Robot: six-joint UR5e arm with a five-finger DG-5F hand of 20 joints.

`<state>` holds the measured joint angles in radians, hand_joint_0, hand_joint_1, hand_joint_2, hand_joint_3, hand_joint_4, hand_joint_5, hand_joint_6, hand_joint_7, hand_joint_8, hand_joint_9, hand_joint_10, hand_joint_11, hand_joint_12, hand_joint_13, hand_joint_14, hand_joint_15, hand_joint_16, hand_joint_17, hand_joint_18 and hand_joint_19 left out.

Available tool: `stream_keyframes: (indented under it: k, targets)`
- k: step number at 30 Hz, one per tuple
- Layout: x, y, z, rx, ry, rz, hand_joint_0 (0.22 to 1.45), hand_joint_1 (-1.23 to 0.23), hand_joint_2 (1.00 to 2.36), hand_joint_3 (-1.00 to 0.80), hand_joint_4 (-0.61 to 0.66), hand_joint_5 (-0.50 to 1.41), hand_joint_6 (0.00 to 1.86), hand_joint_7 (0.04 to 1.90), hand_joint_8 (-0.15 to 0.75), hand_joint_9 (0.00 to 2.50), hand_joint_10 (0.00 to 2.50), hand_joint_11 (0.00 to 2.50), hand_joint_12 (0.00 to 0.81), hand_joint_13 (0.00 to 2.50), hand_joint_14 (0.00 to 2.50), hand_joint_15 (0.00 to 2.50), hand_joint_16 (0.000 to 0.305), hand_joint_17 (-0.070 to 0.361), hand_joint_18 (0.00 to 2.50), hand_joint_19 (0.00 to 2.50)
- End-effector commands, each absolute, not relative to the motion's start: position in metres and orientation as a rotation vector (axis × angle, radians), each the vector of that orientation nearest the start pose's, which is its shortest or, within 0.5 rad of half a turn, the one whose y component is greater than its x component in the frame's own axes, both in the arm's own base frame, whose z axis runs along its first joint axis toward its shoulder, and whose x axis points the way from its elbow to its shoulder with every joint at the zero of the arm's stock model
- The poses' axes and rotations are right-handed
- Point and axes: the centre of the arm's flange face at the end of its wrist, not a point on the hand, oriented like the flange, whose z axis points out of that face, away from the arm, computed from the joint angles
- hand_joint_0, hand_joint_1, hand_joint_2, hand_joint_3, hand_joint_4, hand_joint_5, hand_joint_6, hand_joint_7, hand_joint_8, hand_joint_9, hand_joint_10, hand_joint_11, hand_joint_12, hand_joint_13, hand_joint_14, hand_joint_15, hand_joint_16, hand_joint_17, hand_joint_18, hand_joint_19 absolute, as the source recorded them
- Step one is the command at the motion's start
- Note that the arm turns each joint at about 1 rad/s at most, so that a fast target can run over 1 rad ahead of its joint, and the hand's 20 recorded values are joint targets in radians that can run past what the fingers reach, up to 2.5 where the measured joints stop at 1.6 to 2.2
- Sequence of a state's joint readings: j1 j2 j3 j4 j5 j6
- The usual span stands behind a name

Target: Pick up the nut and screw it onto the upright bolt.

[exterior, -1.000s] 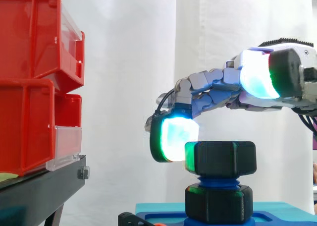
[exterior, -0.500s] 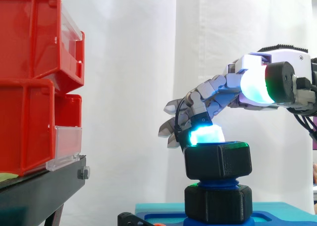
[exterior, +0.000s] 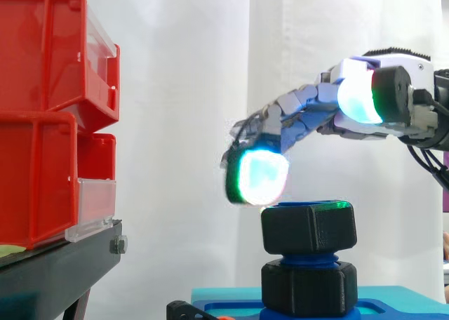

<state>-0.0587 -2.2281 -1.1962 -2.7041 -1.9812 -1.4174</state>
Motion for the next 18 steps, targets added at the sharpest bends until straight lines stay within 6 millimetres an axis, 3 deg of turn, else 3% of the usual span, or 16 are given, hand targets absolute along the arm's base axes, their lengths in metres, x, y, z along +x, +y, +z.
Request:
stream_keyframes:
  k: [1, 7, 18]
  targets:
    - [0.737, -0.132, 0.307, -0.194, 1.42, 0.371, 0.46, -0.05, 1.0, -0.5, 0.2, -0.12, 0.5, 0.7, 0.227, 0.61, 0.0, 0.0, 0.287, 0.43, 0.0, 0.0, 0.032, 0.071, 0.15, 0.0]
    - [0.74, -0.123, 0.308, -0.204, 1.409, 0.378, 0.45, -0.03, 1.0, -0.5, 0.18, -0.14, 0.5, 0.63, 0.22, 0.51, 0.0, 0.0, 0.302, 0.35, 0.0, 0.0, 0.035, 0.079, 0.09, 0.0]
    - [0.747, -0.08, 0.305, -0.186, 1.43, 0.389, 0.45, -0.01, 1.0, -0.5, 0.18, -0.14, 0.5, 0.64, 0.22, 0.49, 0.0, 0.0, 0.305, 0.33, 0.0, 0.0, 0.036, 0.082, 0.07, 0.0]
